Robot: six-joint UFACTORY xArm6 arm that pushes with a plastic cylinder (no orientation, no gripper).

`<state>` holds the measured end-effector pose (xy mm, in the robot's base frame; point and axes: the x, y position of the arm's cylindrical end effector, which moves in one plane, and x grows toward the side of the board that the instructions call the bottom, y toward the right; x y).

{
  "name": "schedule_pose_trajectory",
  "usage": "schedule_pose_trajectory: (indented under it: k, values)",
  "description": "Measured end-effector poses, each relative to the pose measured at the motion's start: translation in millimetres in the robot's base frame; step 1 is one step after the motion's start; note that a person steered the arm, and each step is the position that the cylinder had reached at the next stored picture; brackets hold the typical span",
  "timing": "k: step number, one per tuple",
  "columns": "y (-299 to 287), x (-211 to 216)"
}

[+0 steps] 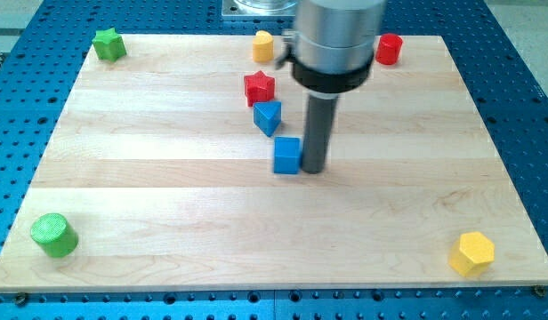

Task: Place the yellow hexagon bottom left to the blue cube

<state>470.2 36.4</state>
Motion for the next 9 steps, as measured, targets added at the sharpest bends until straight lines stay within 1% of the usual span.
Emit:
schedule_pose_trajectory:
  k: [1,2,3,4,5,6,7,8,9]
  values:
    - [-8.4,-6.0]
    - [-4.9,-26.9]
    - [6.4,-59.8]
    - [-3.5,-74.2]
    - [-15.7,-75.2]
    - [-29.9,-75.2]
    - [2.2,-66.1]
    - [54.6,-16.8]
    - [15.5,-5.4]
